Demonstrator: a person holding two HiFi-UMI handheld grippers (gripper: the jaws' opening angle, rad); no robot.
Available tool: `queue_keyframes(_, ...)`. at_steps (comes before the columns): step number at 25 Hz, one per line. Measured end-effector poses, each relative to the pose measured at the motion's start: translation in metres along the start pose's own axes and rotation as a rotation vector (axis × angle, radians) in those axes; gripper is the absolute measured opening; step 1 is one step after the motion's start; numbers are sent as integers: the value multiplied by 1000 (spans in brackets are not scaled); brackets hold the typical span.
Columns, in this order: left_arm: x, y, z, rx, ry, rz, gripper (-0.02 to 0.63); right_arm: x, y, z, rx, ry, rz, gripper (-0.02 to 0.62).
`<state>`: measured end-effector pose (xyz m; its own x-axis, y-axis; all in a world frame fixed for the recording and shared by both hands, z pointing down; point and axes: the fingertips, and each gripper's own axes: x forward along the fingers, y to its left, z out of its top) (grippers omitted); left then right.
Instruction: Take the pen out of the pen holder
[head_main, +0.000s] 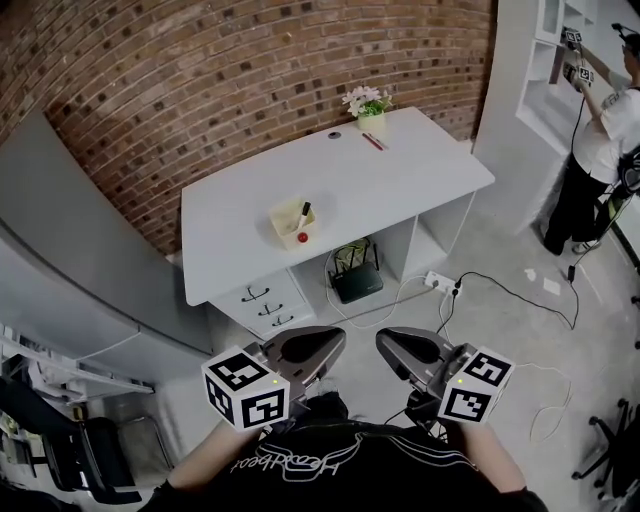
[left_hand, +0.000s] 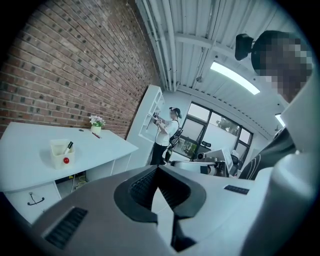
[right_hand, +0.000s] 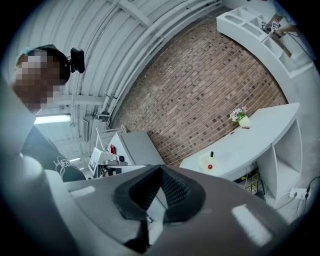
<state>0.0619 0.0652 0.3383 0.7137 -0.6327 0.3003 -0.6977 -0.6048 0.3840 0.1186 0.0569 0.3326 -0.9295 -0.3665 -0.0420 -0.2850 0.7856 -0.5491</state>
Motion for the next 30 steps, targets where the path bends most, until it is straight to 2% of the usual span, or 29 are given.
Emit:
queue_keyframes(5, 4, 8, 7, 9, -15, -9, 2, 9, -4, 5, -14, 9, 0, 3)
queue_keyframes(11, 15, 33, 20, 10, -9, -23, 2, 23, -29, 17, 7, 0, -26, 3)
queue_keyframes(21, 51, 95, 42, -22, 43, -59, 2, 68, -83, 31, 52, 18, -71, 3)
queue_keyframes(30, 72, 169, 64, -39, 74, -47, 2, 122, -130, 39, 74, 57, -97, 3)
